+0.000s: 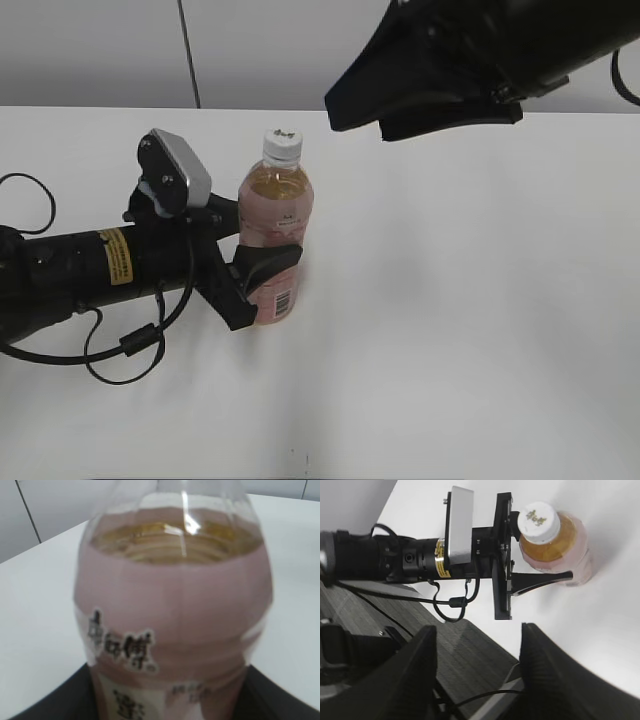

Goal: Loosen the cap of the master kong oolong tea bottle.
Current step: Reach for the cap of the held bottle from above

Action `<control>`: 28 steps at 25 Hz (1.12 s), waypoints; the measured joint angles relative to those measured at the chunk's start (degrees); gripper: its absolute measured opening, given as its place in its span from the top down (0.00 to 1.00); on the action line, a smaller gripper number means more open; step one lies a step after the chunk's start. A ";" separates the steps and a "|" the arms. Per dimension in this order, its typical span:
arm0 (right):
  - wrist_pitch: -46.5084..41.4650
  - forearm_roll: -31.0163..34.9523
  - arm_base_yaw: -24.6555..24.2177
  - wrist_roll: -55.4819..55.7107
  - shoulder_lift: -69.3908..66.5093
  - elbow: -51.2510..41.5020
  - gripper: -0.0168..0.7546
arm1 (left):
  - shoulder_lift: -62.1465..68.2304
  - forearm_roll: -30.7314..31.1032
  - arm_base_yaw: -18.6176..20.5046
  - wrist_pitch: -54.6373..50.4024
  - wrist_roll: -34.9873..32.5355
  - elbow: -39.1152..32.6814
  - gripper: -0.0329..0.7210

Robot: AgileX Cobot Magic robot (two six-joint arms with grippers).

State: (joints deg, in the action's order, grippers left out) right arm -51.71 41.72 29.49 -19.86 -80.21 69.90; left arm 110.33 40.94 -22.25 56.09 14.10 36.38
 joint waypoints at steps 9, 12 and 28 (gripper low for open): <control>-1.69 3.73 0.00 19.86 -3.56 0.30 0.46 | 0.00 0.00 0.00 0.00 0.00 0.00 0.44; -2.99 5.12 0.00 23.29 -7.07 1.77 0.46 | -0.10 0.00 0.00 -0.41 0.00 0.00 0.44; -12.31 -6.11 0.00 39.39 -18.42 20.36 0.46 | -2.52 -0.18 -0.05 -5.68 -1.89 0.76 0.44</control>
State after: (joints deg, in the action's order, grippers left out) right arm -64.02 35.62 29.49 19.53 -98.63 90.26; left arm 107.81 40.76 -22.30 50.41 12.21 37.13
